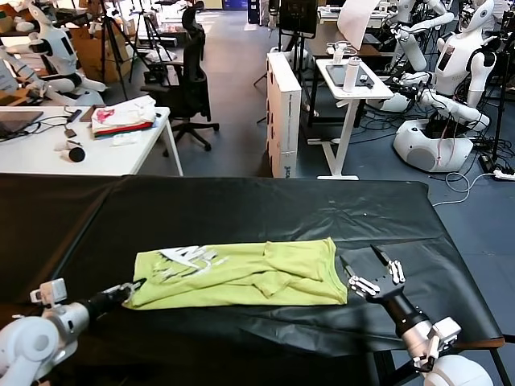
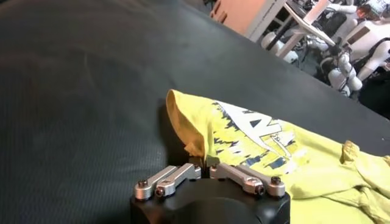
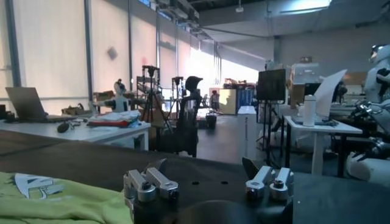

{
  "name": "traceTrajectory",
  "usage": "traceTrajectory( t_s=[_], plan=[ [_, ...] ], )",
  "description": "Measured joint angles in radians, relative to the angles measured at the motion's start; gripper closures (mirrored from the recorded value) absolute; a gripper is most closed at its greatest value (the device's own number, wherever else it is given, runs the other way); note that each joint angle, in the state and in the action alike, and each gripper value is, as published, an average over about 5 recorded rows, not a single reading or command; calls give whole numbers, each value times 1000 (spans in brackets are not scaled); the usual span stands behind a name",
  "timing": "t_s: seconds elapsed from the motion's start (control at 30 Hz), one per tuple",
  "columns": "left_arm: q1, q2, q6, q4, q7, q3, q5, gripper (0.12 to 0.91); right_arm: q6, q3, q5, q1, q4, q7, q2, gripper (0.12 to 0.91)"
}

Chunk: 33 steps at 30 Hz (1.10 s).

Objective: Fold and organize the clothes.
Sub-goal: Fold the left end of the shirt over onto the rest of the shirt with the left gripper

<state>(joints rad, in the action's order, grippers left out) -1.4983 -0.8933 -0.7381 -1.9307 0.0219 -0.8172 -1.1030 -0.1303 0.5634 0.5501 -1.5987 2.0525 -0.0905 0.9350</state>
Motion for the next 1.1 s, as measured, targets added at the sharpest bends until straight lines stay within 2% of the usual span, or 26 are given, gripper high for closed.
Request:
traceTrajectory(
  t_s=[0.13,0.33,0.43,0.5,0.6,0.7,0.83,1.1],
  plan=[
    [-23,22,17,-18,5,-35,84,852,0,-18,-1,18,-13,6,9,118],
    [-80,58,100,-49,11,-121,241,852,3,-53,-9,45,-26,12,21,118],
    [-115,56,125,-72,24,-153,277,852,6,-58,-14,46,-26,14,27,118],
    [-130,45,121,-96,38,-161,268,852,8,-56,-18,41,-22,15,30,118],
    [-133,8,87,-142,69,-149,214,852,9,-44,-27,25,-14,15,36,118],
    [-120,-46,52,-189,101,-112,131,852,7,-19,-38,-2,-1,14,47,118],
    [-84,-123,34,-230,136,-37,26,852,-2,23,-68,-50,13,11,73,118],
    [19,-248,34,-241,156,123,-14,852,-16,80,-123,-134,33,7,136,118]
  ],
)
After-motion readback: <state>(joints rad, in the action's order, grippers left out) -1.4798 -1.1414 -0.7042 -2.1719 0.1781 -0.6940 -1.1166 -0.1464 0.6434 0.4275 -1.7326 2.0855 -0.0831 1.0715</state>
